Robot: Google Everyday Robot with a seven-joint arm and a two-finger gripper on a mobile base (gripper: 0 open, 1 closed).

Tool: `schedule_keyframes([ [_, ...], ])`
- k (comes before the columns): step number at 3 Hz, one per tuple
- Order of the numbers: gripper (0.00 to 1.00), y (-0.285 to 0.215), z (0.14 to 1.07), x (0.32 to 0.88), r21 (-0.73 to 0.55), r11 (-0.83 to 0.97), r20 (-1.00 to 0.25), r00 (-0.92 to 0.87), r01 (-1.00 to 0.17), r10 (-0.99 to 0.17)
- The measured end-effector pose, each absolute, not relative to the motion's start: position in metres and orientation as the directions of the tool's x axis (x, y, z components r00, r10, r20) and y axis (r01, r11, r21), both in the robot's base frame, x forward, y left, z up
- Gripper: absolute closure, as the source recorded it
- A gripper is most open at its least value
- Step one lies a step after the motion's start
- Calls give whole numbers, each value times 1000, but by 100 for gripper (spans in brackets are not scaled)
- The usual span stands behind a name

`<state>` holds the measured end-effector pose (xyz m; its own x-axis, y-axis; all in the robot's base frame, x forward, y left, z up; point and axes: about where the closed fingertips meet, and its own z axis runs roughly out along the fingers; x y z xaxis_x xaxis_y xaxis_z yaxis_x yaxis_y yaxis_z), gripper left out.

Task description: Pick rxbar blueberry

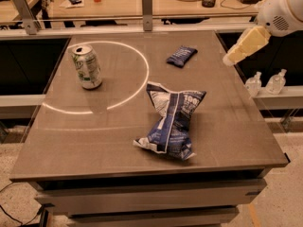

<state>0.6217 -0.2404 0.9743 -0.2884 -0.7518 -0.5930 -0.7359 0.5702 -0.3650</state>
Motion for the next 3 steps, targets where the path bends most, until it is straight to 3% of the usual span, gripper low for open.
schedule_keyframes([
  [2,0,-230,926,665,-194,606,-782,-251,-772,-570],
  [3,0,-216,913,675,-181,598,-752,-282,-780,-596],
])
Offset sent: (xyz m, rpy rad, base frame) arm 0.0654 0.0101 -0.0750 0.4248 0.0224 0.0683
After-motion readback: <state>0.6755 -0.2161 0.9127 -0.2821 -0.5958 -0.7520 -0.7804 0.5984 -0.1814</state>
